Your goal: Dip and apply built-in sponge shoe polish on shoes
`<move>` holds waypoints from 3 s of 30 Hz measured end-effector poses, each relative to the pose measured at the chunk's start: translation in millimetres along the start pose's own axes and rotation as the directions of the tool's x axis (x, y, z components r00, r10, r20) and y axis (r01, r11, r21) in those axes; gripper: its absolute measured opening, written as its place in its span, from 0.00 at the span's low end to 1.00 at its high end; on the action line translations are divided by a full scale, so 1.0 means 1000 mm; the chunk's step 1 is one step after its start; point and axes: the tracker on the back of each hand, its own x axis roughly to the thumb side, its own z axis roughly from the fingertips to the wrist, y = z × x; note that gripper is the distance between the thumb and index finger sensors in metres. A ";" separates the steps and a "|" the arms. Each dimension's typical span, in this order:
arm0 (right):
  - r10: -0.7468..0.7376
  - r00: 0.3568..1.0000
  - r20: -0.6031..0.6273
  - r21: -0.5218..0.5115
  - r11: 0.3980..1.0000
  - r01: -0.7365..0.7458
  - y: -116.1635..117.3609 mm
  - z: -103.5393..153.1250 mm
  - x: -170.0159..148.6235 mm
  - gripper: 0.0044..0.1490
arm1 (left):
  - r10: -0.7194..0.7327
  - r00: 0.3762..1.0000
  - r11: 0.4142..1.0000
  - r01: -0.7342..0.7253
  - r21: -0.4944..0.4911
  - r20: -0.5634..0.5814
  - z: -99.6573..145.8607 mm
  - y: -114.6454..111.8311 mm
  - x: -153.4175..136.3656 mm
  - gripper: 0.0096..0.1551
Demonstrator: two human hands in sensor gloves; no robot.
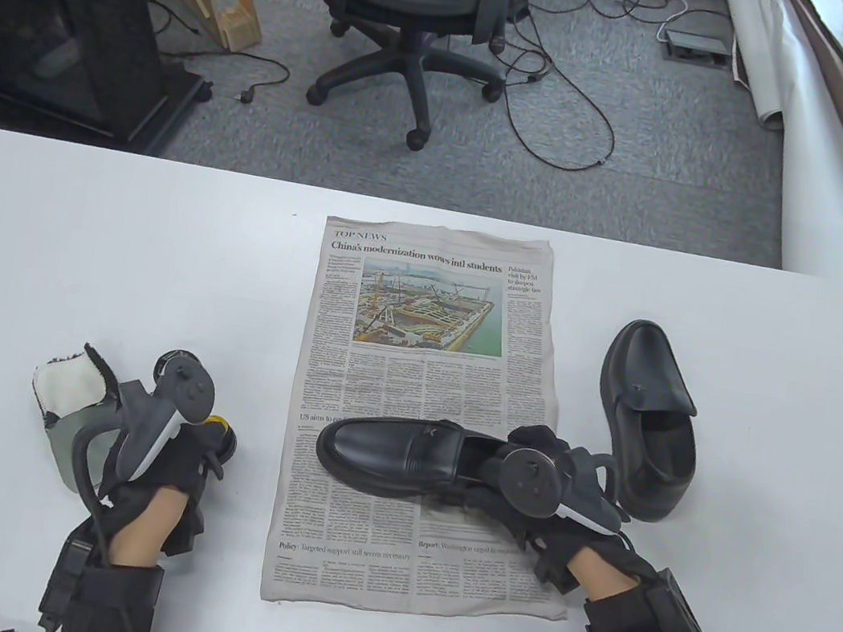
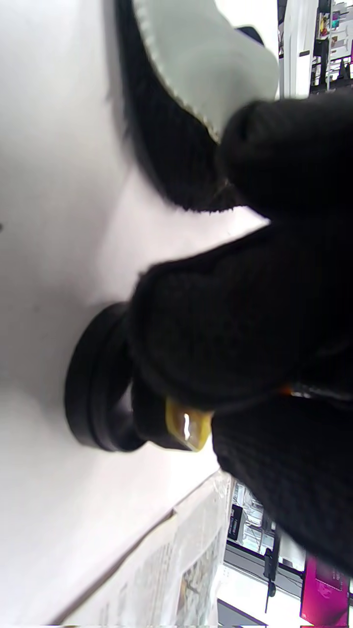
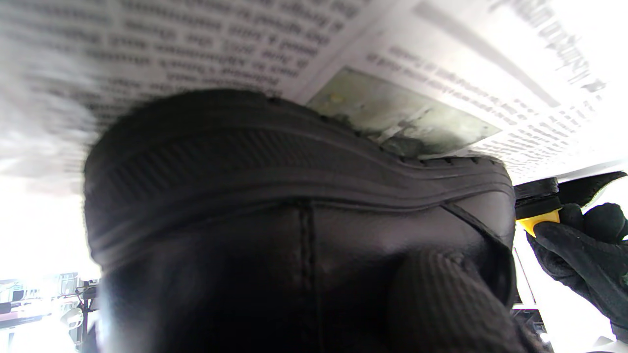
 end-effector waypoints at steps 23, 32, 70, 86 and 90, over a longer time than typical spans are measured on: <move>0.030 1.000 0.008 0.005 1.000 -0.030 0.001 0.001 0.002 0.29 | -0.109 0.993 0.989 0.113 0.094 -0.046 0.016 0.008 0.008 0.39; 0.052 0.998 0.044 -0.025 0.998 -0.051 0.001 0.003 0.003 0.25 | 0.011 0.987 0.929 -0.070 0.363 0.163 0.054 0.031 0.024 0.39; 0.076 0.649 -0.757 -0.395 0.737 -0.548 -0.095 0.089 -0.164 0.24 | -0.079 0.950 0.917 -0.050 0.396 0.302 0.059 0.023 0.037 0.44; 0.059 0.443 -0.894 -0.195 0.840 -0.506 -0.051 0.097 -0.206 0.25 | -0.097 0.946 0.918 -0.035 0.395 0.311 0.060 0.021 0.040 0.44; 0.076 0.417 -0.906 -0.150 0.862 -0.484 -0.039 0.096 -0.211 0.25 | -0.096 0.947 0.916 -0.037 0.399 0.308 0.060 0.022 0.039 0.45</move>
